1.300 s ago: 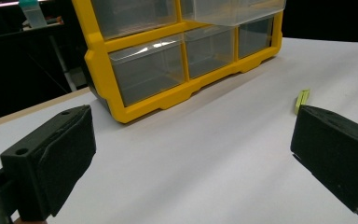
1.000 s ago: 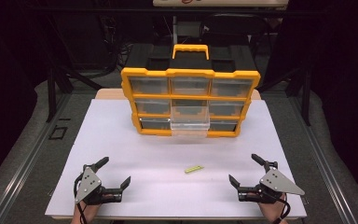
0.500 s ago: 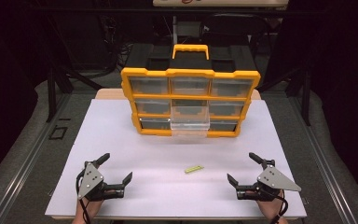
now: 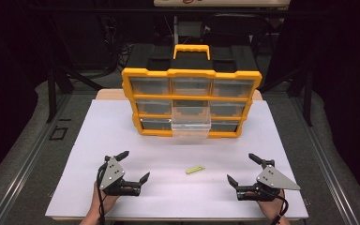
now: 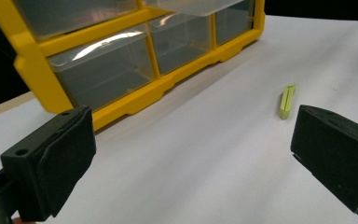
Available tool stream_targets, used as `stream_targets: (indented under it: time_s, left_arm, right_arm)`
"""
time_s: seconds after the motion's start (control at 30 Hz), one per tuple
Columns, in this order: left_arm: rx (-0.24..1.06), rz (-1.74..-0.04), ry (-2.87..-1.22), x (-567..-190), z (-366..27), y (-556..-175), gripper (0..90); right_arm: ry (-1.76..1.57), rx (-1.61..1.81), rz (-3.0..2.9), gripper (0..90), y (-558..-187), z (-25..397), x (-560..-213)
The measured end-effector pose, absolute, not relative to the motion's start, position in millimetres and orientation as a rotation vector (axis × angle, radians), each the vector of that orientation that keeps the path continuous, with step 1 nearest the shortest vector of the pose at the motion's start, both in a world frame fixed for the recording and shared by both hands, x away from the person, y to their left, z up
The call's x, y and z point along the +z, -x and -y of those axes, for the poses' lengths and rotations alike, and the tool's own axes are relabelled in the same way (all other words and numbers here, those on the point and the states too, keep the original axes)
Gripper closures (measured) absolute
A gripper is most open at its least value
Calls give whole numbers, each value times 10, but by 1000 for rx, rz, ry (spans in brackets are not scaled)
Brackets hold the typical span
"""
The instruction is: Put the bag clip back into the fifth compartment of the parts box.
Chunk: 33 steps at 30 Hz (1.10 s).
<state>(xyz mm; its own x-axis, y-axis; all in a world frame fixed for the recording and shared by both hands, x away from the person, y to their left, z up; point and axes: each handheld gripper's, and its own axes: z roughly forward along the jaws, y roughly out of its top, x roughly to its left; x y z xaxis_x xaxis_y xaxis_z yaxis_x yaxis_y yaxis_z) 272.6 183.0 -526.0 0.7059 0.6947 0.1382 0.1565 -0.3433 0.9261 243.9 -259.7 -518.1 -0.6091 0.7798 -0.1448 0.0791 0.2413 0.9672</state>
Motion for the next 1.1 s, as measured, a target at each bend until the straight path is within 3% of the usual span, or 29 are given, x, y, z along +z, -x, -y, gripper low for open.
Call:
stream_targets:
  time_s: [1.1]
  left_arm:
    - [488, -606, -2131, -5160, -1079, -3052, 0]
  right_arm:
    - [-800, 1386, -1902, 0, -2466, 2628, -5204]
